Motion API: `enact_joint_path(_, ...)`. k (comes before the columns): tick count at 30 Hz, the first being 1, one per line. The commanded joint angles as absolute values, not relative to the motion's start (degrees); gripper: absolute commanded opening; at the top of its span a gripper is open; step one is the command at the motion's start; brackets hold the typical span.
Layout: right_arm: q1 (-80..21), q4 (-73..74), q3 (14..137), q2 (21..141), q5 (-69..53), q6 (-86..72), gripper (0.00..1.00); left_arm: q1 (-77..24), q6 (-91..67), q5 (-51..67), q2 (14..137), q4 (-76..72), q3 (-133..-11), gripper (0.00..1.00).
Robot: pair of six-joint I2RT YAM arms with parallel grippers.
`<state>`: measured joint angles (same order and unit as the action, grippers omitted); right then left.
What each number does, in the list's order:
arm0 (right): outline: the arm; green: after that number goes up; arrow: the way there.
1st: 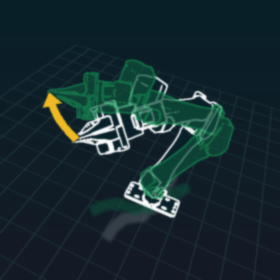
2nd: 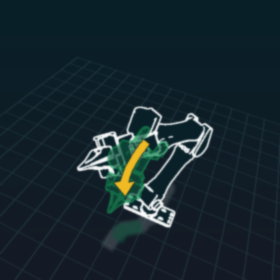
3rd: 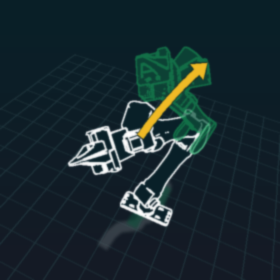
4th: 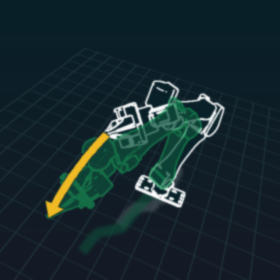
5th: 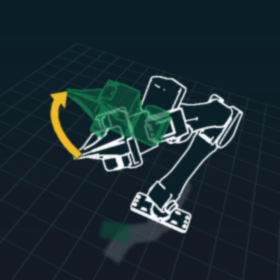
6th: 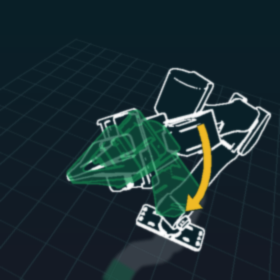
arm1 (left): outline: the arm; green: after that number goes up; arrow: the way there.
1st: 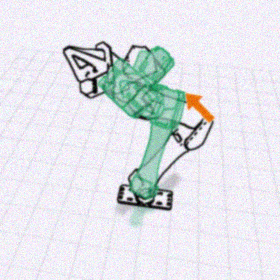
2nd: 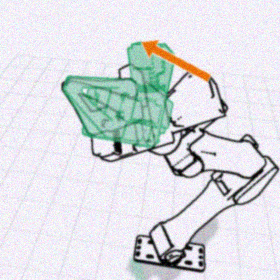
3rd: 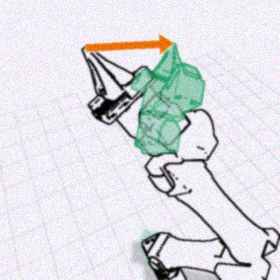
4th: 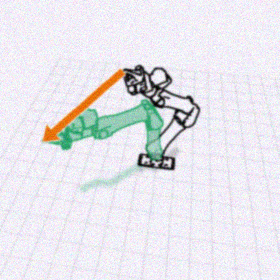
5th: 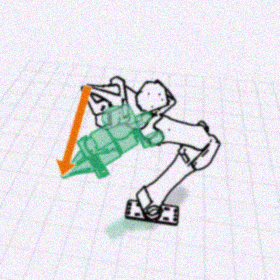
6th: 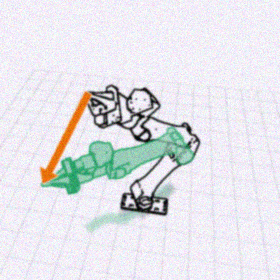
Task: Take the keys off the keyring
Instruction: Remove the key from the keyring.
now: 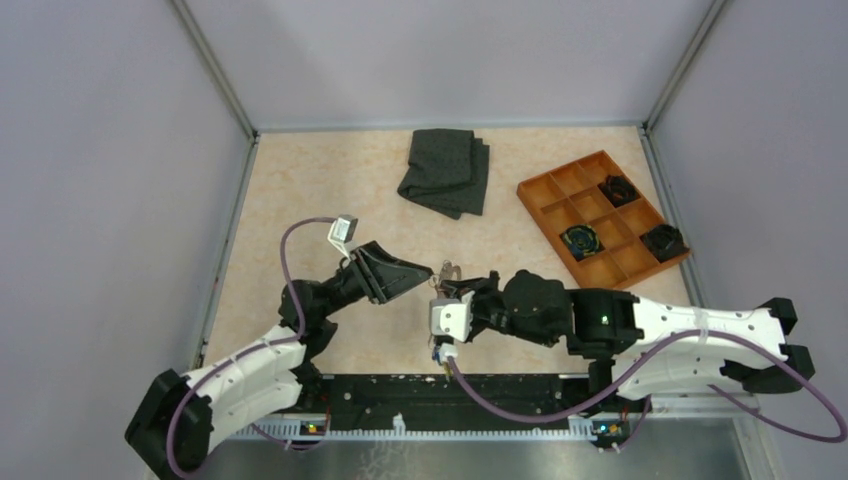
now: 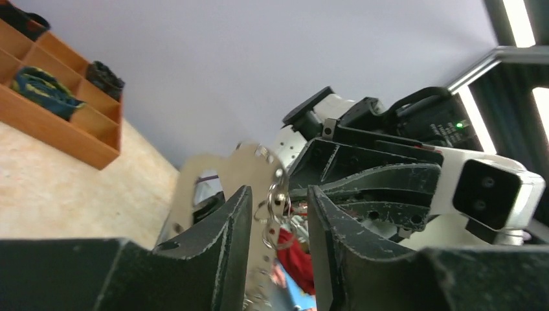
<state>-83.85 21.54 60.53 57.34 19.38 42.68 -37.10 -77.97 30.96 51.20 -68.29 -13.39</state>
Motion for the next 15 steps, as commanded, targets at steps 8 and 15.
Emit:
enact_joint_path(8, -84.4, 19.6, 65.6, 52.4, 12.7, 38.5, 0.0, -36.8, -34.0, 38.8, 38.4, -34.3, -27.6, 0.31)
enact_joint_path(15, -84.4, 17.9, 66.2, 48.0, 2.6, 36.2, 0.0, -36.7, -15.2, 49.5, 33.6, -35.9, -34.1, 0.34)
